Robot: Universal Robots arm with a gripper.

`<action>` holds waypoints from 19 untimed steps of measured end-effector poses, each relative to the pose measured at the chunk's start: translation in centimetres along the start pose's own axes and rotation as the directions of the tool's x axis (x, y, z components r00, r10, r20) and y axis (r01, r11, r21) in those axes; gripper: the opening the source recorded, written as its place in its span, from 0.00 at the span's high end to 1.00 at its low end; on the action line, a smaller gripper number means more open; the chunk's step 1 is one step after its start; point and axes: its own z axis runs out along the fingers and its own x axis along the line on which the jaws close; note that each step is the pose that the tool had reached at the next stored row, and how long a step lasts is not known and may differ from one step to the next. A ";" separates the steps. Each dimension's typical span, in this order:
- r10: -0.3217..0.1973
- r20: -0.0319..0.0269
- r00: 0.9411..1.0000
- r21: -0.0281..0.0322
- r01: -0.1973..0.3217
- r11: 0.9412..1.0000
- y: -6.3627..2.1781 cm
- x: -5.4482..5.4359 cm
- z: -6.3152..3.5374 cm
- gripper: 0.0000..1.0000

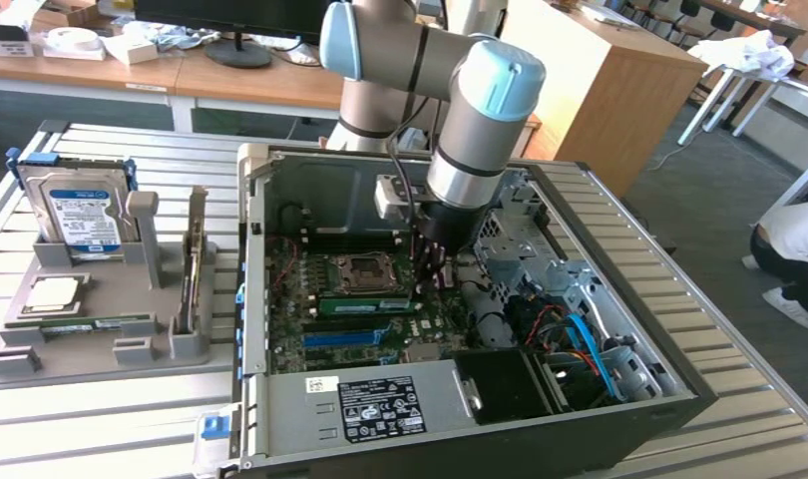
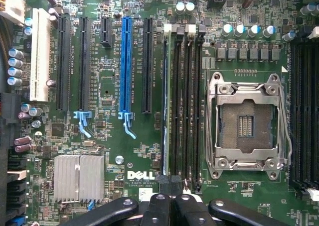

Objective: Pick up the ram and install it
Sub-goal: 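Press down the ram until it locks into place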

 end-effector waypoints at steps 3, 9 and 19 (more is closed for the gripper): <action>0.000 -0.001 1.000 -0.001 0.000 1.000 0.01 0.0 -0.60 0.90; 0.000 -0.002 1.000 -0.002 0.000 1.000 0.00 0.0 -1.71 0.90; 0.000 -0.002 1.000 -0.002 0.000 1.000 0.02 0.0 -2.28 0.90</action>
